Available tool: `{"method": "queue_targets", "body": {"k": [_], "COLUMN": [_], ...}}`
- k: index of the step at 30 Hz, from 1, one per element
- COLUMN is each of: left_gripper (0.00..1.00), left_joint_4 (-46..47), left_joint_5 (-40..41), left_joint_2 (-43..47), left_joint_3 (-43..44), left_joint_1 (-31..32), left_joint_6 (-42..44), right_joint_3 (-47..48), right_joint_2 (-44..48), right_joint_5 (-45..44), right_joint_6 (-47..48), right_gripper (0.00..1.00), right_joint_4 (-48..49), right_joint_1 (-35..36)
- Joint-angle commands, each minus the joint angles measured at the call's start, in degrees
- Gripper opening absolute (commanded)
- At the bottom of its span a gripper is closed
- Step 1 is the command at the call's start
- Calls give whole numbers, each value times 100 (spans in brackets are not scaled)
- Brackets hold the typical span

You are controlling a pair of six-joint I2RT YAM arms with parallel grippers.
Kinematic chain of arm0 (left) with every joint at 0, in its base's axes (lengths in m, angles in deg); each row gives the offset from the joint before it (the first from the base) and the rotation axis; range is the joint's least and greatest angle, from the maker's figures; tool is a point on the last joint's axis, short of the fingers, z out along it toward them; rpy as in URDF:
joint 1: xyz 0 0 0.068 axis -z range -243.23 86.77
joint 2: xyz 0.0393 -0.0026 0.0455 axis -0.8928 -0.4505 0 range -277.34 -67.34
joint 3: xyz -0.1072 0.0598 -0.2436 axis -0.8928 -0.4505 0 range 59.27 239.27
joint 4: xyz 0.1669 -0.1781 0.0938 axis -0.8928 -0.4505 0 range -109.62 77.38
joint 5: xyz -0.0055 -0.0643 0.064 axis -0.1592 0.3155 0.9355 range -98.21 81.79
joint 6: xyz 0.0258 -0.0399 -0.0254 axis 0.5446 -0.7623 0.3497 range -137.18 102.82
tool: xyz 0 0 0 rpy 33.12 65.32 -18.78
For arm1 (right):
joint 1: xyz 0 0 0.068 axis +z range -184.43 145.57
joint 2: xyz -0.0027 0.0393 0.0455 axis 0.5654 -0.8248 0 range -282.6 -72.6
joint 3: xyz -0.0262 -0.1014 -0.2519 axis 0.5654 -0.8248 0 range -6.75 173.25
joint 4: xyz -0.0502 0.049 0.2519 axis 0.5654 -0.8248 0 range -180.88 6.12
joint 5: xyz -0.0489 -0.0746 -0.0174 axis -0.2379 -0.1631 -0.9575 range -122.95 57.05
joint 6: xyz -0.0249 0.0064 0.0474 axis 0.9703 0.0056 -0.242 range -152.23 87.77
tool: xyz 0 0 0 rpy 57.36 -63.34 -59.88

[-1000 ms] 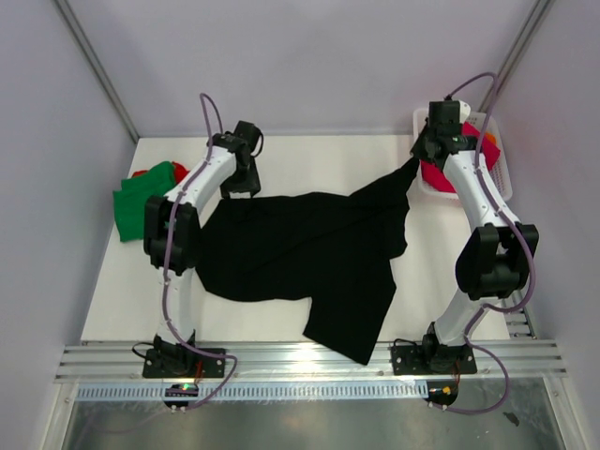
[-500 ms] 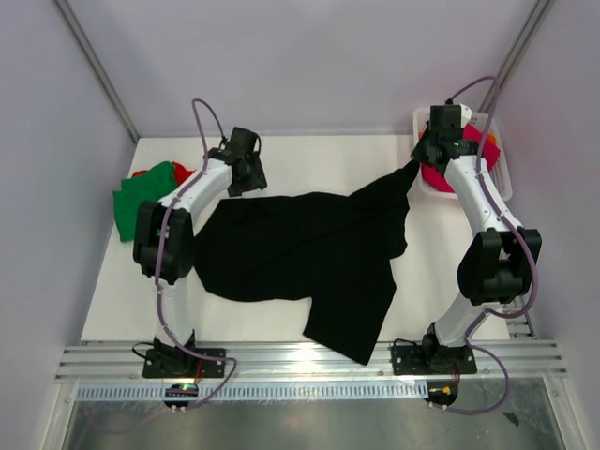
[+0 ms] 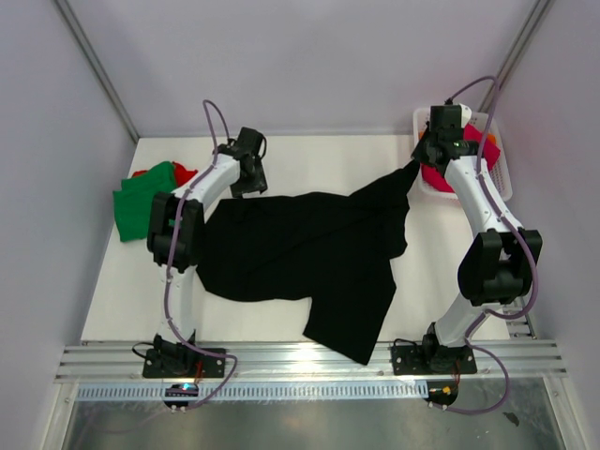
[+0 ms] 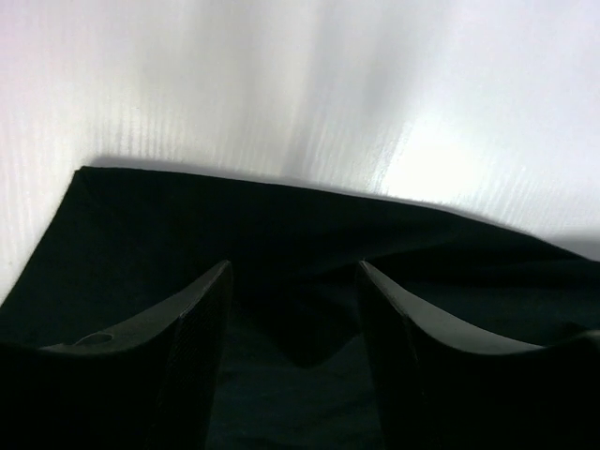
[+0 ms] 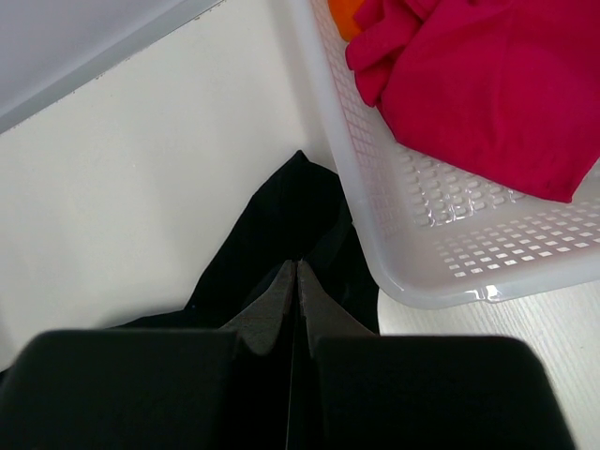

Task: Fold and stack the t-shirts
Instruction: Flatten out the tshirt

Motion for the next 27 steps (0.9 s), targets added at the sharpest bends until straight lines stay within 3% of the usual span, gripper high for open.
{"method": "queue_targets", "body": {"k": [1, 3, 4, 7, 11, 15, 23, 26, 27], "left_gripper": [57, 47, 31, 23, 33, 53, 55, 28, 9], "left_joint_4": [-309, -449, -650, -1054, -1285, -1408, -1979, -1979, -1988], "left_joint_5": [236, 376, 420, 543, 553, 386, 254, 280, 324], "left_joint_2": [-51, -138, -174, -401, -561, -640, -877, -860, -868], "left_joint_3": [284, 441, 521, 899, 1111, 1163, 1550, 1489, 1480], "left_joint_1": [0, 0, 0, 0, 0, 0, 0, 0, 0], "left_joint_6": [126, 178, 196, 301, 354, 460, 530, 557, 583], "right_joint_3": [0, 0, -8, -35, -17, 0, -70, -79, -87], "right_joint_2": [316, 316, 316, 308, 308, 316, 316, 299, 299], "right_joint_5": [-53, -53, -53, -53, -45, -45, -36, -27, -36], "right_joint_6": [43, 26, 17, -9, -27, -36, -97, -115, -124], "right_gripper": [3, 3, 3, 3, 3, 3, 3, 3, 3], "right_joint_4": [149, 141, 132, 141, 141, 140, 141, 141, 132], "right_joint_1": [-26, -18, -26, -18, -26, -26, -26, -18, -26]}}
